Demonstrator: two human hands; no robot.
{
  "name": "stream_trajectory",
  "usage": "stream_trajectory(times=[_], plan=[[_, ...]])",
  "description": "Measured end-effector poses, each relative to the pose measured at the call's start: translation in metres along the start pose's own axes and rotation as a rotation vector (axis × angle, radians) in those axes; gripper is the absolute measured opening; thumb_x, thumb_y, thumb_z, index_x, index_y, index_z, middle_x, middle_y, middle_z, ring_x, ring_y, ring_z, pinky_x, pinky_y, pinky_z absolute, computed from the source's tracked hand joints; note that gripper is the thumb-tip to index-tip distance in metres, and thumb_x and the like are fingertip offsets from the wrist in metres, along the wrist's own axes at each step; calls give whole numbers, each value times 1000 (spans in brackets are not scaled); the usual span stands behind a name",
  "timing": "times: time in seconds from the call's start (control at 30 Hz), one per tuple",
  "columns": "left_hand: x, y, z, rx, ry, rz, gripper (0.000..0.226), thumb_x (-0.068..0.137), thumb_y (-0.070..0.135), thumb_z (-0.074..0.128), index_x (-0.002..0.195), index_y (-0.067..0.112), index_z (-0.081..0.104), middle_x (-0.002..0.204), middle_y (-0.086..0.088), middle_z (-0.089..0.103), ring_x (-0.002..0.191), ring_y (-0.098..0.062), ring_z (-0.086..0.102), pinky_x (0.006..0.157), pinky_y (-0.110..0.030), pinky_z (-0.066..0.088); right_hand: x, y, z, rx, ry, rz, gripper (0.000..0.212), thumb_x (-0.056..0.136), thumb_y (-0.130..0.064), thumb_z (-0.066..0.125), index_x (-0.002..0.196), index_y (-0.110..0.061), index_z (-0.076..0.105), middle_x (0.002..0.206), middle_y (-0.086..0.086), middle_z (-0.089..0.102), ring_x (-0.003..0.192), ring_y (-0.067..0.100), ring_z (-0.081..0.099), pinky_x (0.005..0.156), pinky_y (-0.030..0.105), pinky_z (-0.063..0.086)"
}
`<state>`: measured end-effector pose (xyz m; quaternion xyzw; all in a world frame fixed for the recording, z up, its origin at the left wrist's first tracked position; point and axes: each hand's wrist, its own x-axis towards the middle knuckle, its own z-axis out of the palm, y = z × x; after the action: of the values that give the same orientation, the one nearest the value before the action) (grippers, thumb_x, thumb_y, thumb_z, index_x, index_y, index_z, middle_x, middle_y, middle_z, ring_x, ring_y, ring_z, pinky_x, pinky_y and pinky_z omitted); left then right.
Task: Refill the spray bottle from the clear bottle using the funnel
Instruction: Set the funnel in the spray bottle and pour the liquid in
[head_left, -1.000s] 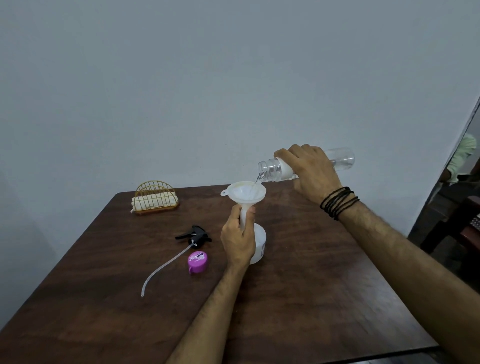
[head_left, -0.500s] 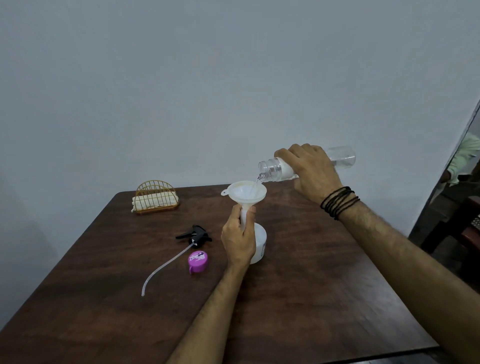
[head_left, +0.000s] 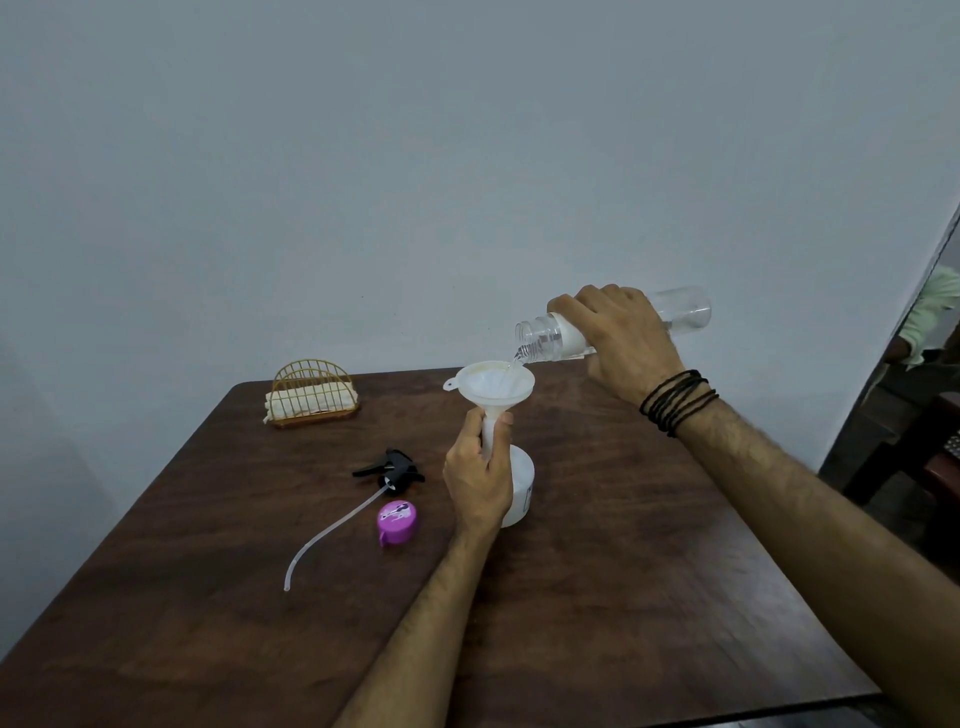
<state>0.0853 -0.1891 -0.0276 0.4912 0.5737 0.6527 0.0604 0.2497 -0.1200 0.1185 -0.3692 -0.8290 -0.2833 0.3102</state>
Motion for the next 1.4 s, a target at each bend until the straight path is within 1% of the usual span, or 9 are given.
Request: stream_trajectory(times=[0.13, 0.3, 0.57, 0.9, 1.17, 1.33, 1.4], plan=[[0, -1, -1, 0, 1, 5, 29, 101, 42, 55, 87, 17, 60, 76, 7, 68, 71, -13, 66, 63, -33, 52, 1, 0, -2, 0, 12, -4, 55, 65, 8, 66, 112, -19, 61, 90, 3, 61, 77, 29, 56, 75, 41, 45], [0, 0, -1, -1, 7, 1, 34, 99, 48, 52, 87, 17, 60, 77, 7, 68, 71, -13, 65, 63, -33, 52, 3, 0, -2, -19, 11, -8, 56, 65, 8, 65, 113, -19, 60, 90, 4, 61, 78, 29, 56, 77, 42, 46], [0, -1, -1, -7, 2, 0, 29, 101, 43, 55, 88, 18, 60, 77, 7, 68, 71, -13, 65, 61, -33, 52, 6, -1, -5, -33, 7, -27, 57, 62, 8, 67, 112, -18, 61, 91, 5, 62, 79, 30, 57, 78, 42, 45], [0, 1, -1, -9, -4, -7, 25, 101, 39, 56, 89, 18, 62, 80, 8, 70, 73, -12, 67, 62, -24, 49, 9, -1, -9, -51, 5, -43, 55, 63, 9, 66, 112, -16, 62, 90, 6, 61, 77, 30, 56, 76, 41, 42], [-1, 0, -2, 5, 1, -1, 25, 101, 40, 55, 89, 19, 62, 79, 9, 69, 73, -10, 65, 63, -27, 49, 11, -1, -11, -70, 8, -47, 56, 63, 11, 63, 112, -16, 62, 90, 5, 61, 77, 30, 56, 77, 42, 43], [-1, 0, -1, -3, 0, -3, 25, 101, 40, 56, 90, 19, 63, 80, 11, 69, 74, -10, 66, 63, -22, 47, 13, 0, -11, -91, 14, -57, 55, 64, 10, 60, 112, -17, 62, 89, 4, 59, 76, 29, 54, 77, 41, 42], [-1, -1, -1, -10, -1, 1, 25, 101, 41, 55, 89, 19, 62, 80, 10, 69, 74, -10, 66, 63, -25, 49, 13, 0, -11, -105, 14, -66, 55, 65, 10, 60, 112, -17, 61, 89, 4, 59, 76, 29, 54, 77, 41, 41]])
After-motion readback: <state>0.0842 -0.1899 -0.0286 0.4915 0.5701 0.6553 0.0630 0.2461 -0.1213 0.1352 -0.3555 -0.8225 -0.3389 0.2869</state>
